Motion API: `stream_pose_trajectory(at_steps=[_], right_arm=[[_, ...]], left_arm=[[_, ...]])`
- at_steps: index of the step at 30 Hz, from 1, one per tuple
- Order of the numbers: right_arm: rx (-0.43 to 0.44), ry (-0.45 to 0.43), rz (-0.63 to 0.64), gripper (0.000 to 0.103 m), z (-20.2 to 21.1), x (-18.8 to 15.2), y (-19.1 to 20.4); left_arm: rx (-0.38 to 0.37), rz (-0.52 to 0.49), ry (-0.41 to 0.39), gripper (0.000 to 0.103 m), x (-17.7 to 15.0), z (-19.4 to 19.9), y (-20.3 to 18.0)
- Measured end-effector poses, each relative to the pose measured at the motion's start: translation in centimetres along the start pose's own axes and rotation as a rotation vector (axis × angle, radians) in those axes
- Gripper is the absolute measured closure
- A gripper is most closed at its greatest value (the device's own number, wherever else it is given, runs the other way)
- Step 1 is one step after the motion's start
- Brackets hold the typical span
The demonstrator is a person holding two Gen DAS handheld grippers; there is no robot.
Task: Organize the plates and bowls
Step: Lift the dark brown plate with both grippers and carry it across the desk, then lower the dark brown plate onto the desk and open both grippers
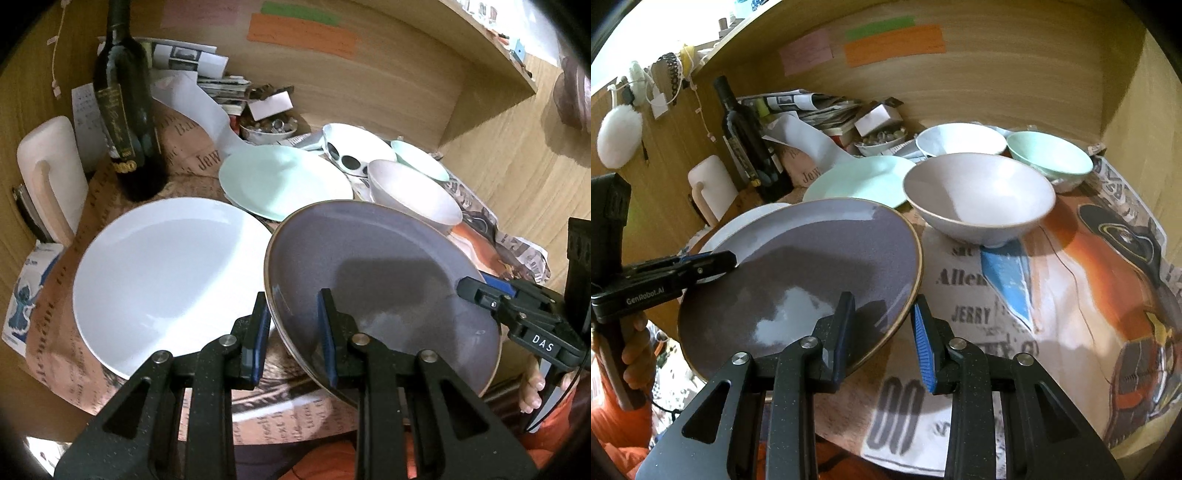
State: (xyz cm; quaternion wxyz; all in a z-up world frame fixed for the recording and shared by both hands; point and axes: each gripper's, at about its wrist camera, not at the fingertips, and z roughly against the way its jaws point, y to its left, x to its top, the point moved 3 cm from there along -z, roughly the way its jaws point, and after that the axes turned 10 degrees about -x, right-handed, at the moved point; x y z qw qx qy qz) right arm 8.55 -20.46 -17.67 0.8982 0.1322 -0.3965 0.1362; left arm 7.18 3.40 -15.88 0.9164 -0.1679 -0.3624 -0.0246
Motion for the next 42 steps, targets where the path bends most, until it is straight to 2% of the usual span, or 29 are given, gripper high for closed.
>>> stream_pose_trajectory(at_steps=[17, 28, 39, 42], right_arm=[[-0.021, 0.059, -0.024, 0.075, -1.5, -1.6, -2.8], [-0.022, 0.099, -0.033, 0.075, -3.0, -1.7, -3.6], [-0.029, 0.095, -0.017, 0.075, -3.1, -1.8, -3.5], [-0.056, 0.079, -0.022, 0.074, -3.0, -1.7, -3.6]], left_arm=[[0.002, 0.003, 0.055, 0.078, -1.2, -3.4, -1.9], [0.017, -0.007, 0.094, 0.078, -1.5, -5.1, -1.8], [0.015, -0.015, 0.101, 0.077, -1.6, -5.5, -1.6], [0.041, -0.035, 0.091, 0.077, -1.5, -5.4, -1.7]])
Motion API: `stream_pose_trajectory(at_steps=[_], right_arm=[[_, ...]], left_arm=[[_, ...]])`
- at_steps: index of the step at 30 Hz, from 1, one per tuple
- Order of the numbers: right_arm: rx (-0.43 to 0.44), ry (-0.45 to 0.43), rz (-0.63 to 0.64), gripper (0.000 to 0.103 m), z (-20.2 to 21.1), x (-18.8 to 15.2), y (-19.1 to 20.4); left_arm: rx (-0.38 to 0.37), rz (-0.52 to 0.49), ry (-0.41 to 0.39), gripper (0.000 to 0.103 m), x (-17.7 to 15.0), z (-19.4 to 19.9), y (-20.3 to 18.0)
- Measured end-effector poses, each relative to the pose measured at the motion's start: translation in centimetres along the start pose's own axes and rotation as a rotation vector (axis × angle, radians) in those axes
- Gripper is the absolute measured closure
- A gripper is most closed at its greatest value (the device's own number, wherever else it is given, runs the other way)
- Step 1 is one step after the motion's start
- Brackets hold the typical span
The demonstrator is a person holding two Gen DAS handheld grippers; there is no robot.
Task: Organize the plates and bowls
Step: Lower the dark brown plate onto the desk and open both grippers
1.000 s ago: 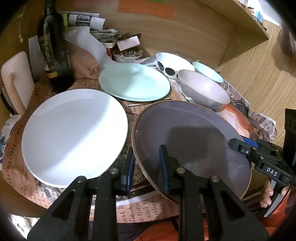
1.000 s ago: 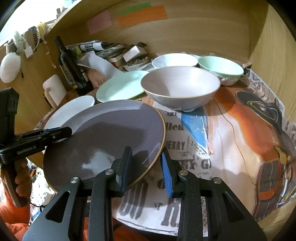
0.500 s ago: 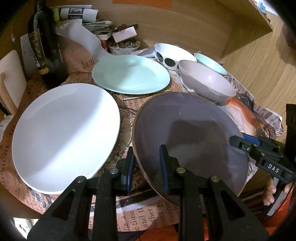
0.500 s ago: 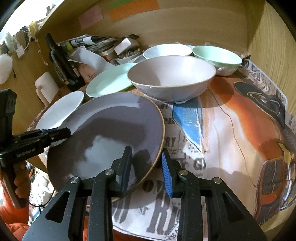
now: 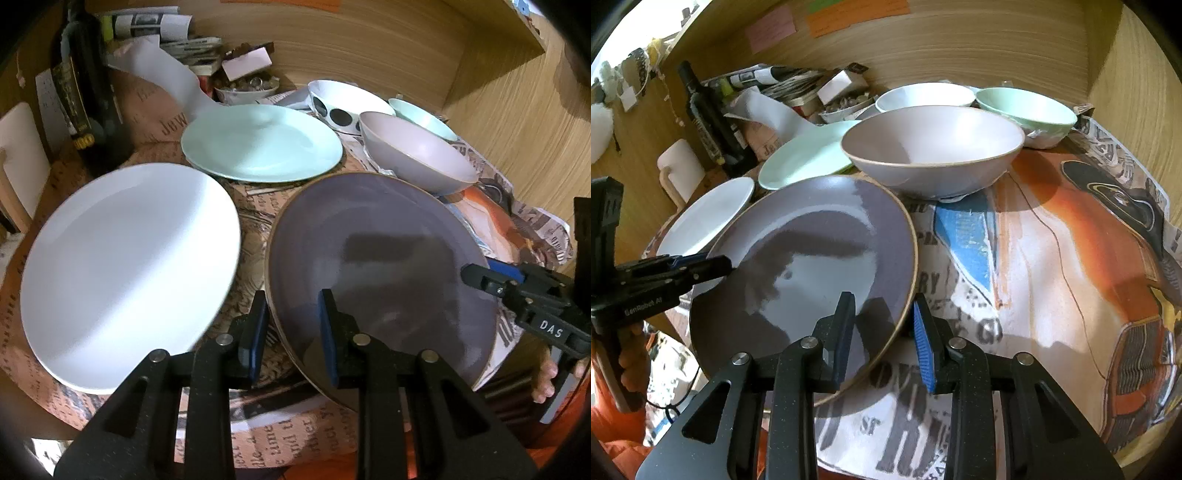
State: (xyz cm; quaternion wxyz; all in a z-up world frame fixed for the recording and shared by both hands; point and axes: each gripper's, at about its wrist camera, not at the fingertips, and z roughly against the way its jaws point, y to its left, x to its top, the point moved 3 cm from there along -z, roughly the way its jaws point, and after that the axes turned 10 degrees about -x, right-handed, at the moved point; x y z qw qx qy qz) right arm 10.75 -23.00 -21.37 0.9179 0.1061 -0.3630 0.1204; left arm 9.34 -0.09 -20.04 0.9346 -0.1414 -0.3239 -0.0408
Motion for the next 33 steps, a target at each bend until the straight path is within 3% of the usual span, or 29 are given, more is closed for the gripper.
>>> stream_pose_trajectory(at_steps=[2, 4, 6, 8, 12, 18, 24, 33], right_arm=[[-0.031, -0.017, -0.003, 0.070, 0.3, 0.3, -0.1], [-0.036, -0.042, -0.009, 0.058, 0.8, 0.7, -0.1], [-0.039, -0.079, -0.004, 0.054, 1.6, 1.2, 0.2], [-0.037, -0.108, 0.012, 0.051, 2.4, 1.6, 0.7], [-0.016, -0.173, 0.035, 0.034, 3.8, 2.8, 2.1], [0.028, -0.239, 0.070, 0.023, 4.5, 4.7, 4.6], [0.075, -0.236, 0.106, 0.022, 3.3, 6.2, 7.5], [0.132, -0.152, 0.157, 0.022, -0.2, 8.0, 11.6]], left_arm=[[0.026, -0.027, -0.016, 0.076, 0.3, 0.3, -0.3], [0.032, -0.047, -0.035, 0.071, 0.5, 0.9, -0.6], [0.038, -0.062, -0.060, 0.058, 0.9, 1.6, -0.7], [0.046, -0.076, -0.095, 0.052, 1.3, 2.6, -0.8], [0.047, -0.083, -0.133, 0.042, 2.0, 4.2, -0.6], [0.074, -0.047, -0.216, 0.023, 2.8, 7.1, 1.3], [0.121, -0.010, -0.261, 0.015, 3.0, 9.4, 4.3], [0.184, 0.066, -0.222, 0.015, 2.3, 10.4, 10.5]])
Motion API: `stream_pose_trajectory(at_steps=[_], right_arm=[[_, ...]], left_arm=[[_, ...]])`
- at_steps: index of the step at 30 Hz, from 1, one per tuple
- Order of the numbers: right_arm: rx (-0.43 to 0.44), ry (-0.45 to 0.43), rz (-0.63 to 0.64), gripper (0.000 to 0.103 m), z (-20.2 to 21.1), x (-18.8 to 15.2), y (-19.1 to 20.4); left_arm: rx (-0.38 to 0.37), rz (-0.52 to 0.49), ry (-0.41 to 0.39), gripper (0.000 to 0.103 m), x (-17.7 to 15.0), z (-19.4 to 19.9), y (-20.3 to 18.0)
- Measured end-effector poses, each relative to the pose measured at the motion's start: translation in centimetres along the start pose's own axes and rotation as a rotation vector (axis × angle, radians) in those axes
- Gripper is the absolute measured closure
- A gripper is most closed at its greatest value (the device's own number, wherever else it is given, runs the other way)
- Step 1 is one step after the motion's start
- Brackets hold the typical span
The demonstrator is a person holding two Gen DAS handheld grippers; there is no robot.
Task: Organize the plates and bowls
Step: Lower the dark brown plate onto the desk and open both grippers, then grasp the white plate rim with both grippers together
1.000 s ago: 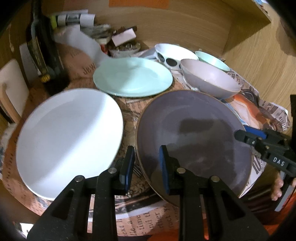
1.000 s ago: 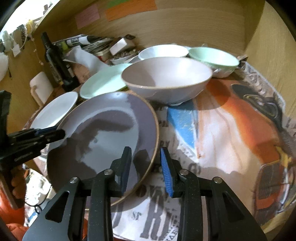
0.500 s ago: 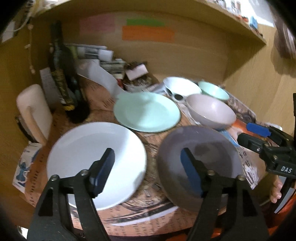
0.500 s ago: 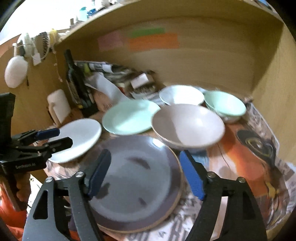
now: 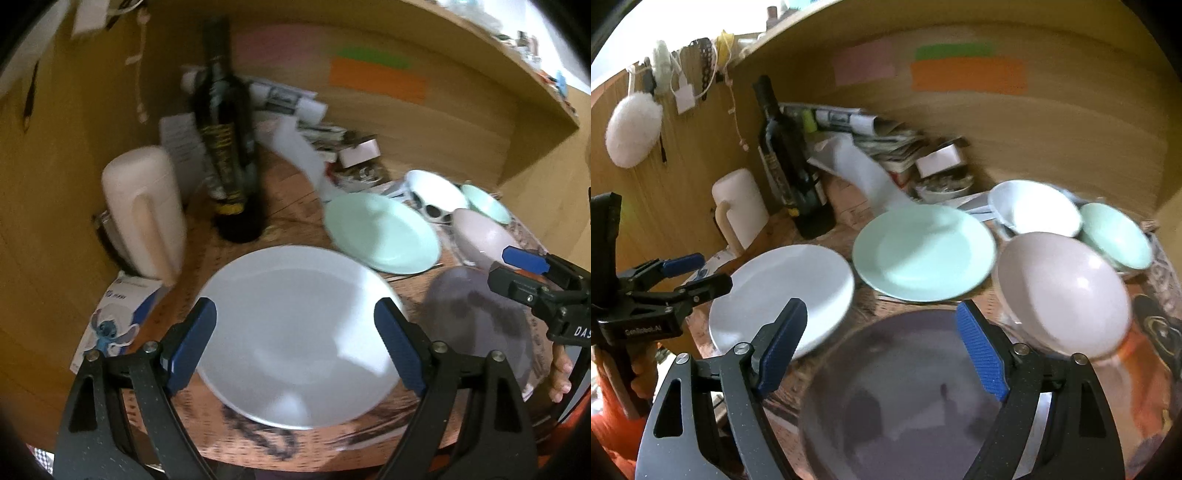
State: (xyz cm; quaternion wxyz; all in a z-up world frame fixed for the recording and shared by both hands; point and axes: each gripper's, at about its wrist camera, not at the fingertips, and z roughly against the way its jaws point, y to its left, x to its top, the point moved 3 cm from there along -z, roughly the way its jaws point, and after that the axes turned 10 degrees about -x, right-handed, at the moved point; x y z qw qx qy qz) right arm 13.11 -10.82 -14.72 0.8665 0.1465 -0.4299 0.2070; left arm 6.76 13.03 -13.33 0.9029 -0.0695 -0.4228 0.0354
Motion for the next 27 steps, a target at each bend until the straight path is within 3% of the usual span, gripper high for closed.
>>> stream_pose_trajectory(at_steps=[5, 13, 17, 22, 27], right_arm=[[0.016, 0.057, 0.016, 0.022, -2.3, 0.6, 1.6], [0.009, 0.136, 0.054, 0.026, -5.3, 1.0, 3.7], [0.026, 0.205, 0.068, 0.041, -7.0, 1.0, 4.4], [0.045, 0.279, 0.057, 0.060, -8.6, 0.5, 4.6], [0.042, 0.320, 0.049, 0.065, -9.7, 0.2, 4.7]], left_arm=[[0.032, 0.040, 0.039, 0.015, -0.7, -0.7, 3.4], [0.004, 0.108, 0.093, 0.016, -1.7, -1.9, 6.9], [-0.010, 0.120, 0.117, 0.035, -2.0, -2.2, 7.9], [-0.042, 0.141, 0.152, 0.052, -2.4, -2.8, 8.6], [-0.072, 0.151, 0.180, 0.068, -2.9, -3.6, 9.0]])
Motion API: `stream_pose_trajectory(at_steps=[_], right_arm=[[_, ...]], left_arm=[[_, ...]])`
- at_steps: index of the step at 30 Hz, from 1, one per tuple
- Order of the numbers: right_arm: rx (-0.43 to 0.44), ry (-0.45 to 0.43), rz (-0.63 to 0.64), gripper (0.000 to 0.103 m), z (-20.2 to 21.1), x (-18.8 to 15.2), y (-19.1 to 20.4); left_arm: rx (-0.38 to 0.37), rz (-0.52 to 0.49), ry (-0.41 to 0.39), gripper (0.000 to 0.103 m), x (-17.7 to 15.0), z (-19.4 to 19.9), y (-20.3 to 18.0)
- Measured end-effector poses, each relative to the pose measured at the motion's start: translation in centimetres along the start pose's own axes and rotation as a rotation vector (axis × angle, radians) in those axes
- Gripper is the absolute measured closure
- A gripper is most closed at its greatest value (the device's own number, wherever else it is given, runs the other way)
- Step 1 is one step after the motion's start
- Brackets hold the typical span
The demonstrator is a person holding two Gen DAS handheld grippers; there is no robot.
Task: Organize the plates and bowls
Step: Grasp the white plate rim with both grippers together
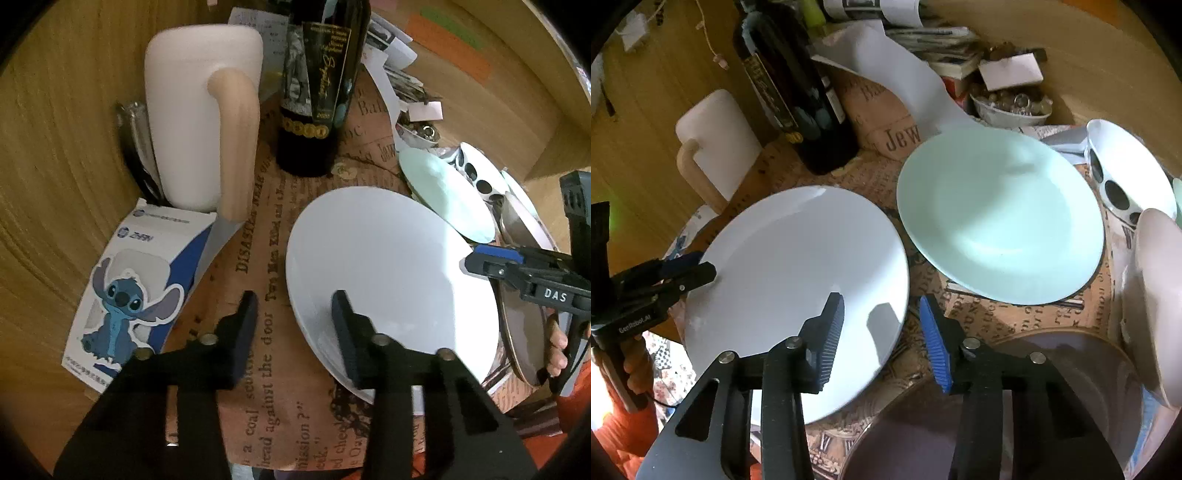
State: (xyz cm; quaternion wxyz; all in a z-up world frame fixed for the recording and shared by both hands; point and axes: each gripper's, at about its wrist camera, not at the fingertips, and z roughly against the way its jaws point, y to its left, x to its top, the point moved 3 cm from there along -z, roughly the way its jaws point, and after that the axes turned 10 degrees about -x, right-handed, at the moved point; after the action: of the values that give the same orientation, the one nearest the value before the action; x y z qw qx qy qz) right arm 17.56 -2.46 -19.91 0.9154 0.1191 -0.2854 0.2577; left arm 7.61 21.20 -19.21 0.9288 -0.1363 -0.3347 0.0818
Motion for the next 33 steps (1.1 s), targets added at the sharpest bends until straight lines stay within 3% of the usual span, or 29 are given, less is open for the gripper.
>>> stream_pose_trajectory(at_steps=[6, 10, 15, 33], right_arm=[[-0.001, 0.023, 0.016, 0.066, -0.6, -0.1, 0.5], [-0.010, 0.033, 0.022, 0.077, -1.2, -0.1, 0.6], [0.003, 0.031, 0.007, 0.078, -1.4, 0.0, 0.3], [0.005, -0.033, -0.031, 0.079, 0.7, 0.0, 0.2]], left_arm=[[-0.051, -0.003, 0.013, 0.074, -0.3, -0.5, -0.1], [-0.082, -0.012, 0.025, 0.076, -0.5, -0.8, -0.5], [-0.093, -0.007, 0.024, 0.076, -0.5, -0.8, -0.4], [-0.023, -0.005, -0.014, 0.076, -0.5, 0.1, -1.4]])
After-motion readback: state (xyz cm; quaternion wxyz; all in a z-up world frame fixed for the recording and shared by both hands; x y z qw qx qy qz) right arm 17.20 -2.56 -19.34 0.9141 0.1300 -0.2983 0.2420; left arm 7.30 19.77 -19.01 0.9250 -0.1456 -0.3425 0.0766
